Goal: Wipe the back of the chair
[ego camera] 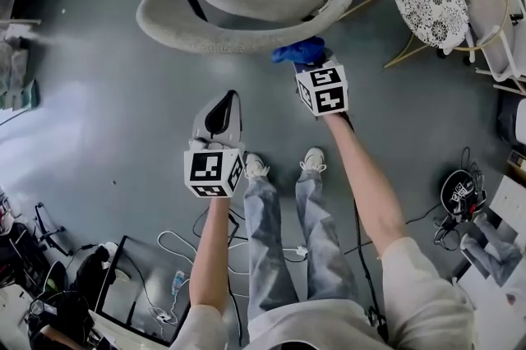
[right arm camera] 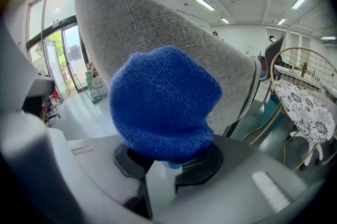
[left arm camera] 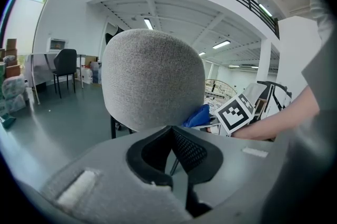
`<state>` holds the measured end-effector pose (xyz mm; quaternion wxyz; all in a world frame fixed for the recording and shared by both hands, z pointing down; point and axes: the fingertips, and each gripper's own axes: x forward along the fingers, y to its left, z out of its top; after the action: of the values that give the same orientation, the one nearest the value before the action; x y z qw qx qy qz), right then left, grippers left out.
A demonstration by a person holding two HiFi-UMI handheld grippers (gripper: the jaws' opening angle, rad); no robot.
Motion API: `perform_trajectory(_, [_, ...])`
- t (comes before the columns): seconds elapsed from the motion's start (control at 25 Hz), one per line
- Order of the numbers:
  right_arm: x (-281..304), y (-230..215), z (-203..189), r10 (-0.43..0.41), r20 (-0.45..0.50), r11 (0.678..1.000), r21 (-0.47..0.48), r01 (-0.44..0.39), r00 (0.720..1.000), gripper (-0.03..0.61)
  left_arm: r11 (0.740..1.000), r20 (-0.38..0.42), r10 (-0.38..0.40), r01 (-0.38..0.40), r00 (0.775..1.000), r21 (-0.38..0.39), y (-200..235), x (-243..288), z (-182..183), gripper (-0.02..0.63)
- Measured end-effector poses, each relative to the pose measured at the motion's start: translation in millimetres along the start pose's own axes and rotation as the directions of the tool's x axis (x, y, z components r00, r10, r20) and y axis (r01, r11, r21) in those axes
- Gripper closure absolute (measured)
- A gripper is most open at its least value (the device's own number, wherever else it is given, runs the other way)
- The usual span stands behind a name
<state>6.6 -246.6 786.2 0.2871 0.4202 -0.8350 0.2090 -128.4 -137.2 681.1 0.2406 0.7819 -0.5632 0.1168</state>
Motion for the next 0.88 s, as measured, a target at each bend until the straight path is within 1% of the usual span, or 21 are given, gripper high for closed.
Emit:
perform_trajectory(0.2, [-5, -1, -2, 0.001, -0.002, 1.000, 0.007, -0.001, 1.000, 0.491, 1.000, 0.000, 0.001, -0.001, 1.000, 0.010, -3, -4, 1, 0.609])
perform_trajectory(0.36, [-10, 4, -3, 0.012, 0.001, 1.000, -0.006, -0.012, 1.000, 0.491, 1.000, -0.001, -0.007, 0.007, 1.000, 0.016, -5, -3, 0, 0.609])
perform_trajectory(0.56, [-41, -1, -1, 0.001, 0.048, 0.999, -0.048, 0.001, 0.999, 0.491, 1.000, 0.003, -0.016, 0.016, 1.000, 0.022, -16, -1, 2, 0.609])
perform_trajectory(0.68, [-61, -9, 3, -0.016, 0.071, 0.998, -0.055, 0.020, 0.997, 0.491, 0.999, 0.008, -0.024, 0.024, 1.000, 0.024, -27, 1, 4, 0.609])
perform_trajectory(0.88, [-86, -26, 26, -0.035, 0.129, 0.997, -0.061, 0.043, 0.991, 0.491, 0.999, 0.015, -0.041, 0.041, 0.999, 0.032, -48, 4, 8, 0.609])
